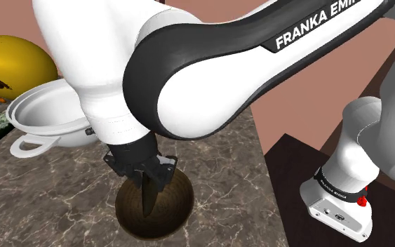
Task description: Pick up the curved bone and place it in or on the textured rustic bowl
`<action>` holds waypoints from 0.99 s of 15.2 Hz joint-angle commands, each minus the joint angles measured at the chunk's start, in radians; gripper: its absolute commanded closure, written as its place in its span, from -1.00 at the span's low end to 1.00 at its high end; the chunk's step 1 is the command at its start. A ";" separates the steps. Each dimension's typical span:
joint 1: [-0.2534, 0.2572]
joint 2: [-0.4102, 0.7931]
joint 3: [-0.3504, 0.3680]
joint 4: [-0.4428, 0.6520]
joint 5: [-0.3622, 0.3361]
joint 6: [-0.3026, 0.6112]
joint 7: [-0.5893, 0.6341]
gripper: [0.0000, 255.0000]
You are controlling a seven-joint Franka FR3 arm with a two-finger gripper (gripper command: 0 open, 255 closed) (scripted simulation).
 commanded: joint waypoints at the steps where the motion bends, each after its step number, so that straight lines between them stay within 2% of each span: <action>1: 0.001 0.010 -0.001 -0.016 -0.004 0.025 0.002 1.00; 7: 0.003 0.041 -0.004 -0.066 -0.017 0.105 0.010 1.00; 15: 0.003 0.041 -0.004 -0.066 -0.017 0.105 0.010 1.00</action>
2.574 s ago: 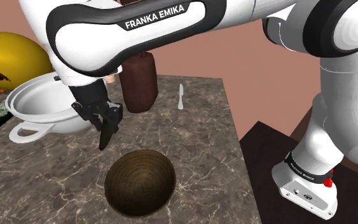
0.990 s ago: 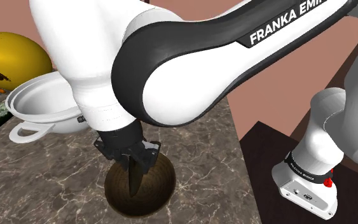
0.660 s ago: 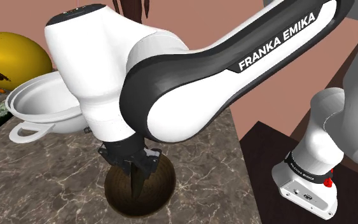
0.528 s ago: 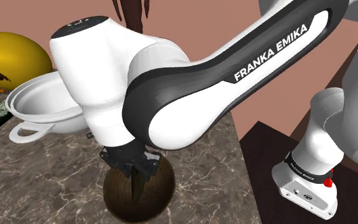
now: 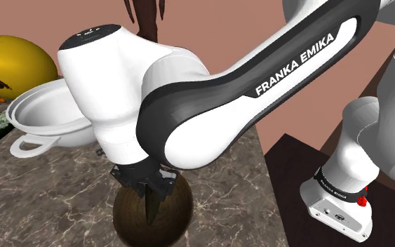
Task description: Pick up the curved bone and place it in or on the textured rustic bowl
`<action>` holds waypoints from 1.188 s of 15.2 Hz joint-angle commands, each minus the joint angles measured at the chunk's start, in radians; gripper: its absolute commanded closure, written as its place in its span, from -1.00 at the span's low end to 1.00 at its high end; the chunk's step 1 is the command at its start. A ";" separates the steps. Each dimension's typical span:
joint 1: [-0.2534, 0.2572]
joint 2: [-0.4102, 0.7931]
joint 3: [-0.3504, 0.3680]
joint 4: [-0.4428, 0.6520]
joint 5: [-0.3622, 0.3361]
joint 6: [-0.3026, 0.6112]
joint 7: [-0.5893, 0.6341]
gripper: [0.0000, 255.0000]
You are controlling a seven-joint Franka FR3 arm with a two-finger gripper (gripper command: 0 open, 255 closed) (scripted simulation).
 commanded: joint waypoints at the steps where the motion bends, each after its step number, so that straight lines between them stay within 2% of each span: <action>1: 0.000 0.000 0.000 0.000 0.000 0.000 0.000 -1.00; 6: 0.000 0.000 0.000 0.000 0.000 0.000 0.000 -1.00; 10: -0.003 -0.033 0.003 0.089 0.015 -0.120 -0.010 -1.00; 18: -0.003 -0.033 0.003 0.089 0.015 -0.120 -0.010 -1.00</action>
